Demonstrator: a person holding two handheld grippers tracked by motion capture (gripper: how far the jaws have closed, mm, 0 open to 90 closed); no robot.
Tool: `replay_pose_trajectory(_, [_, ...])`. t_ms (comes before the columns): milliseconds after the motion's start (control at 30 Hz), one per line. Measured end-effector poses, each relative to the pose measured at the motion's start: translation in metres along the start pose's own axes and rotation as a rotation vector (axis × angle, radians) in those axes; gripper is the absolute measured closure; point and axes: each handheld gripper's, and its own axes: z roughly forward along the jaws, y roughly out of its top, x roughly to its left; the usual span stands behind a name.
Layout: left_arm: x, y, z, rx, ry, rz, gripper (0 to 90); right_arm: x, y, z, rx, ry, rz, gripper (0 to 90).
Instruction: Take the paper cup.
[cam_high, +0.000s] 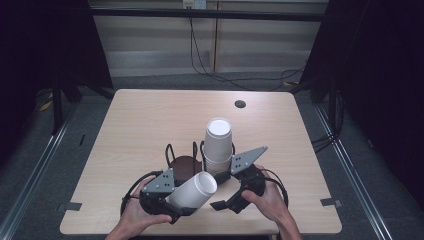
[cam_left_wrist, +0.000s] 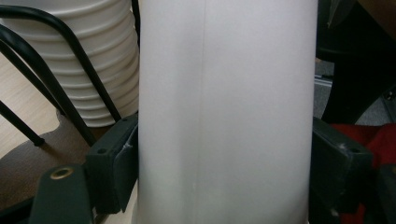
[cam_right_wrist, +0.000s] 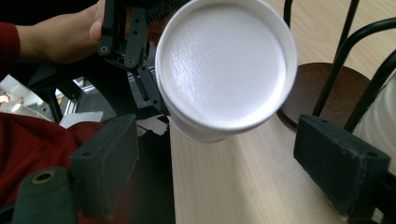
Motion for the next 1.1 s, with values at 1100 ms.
replay_pose_trajectory(1100, [-0.006,0.014,0.009,0.267,0.049,0.112,20.5,0.000,0.006,0.029,0.316,-0.044,-0.039,14.1])
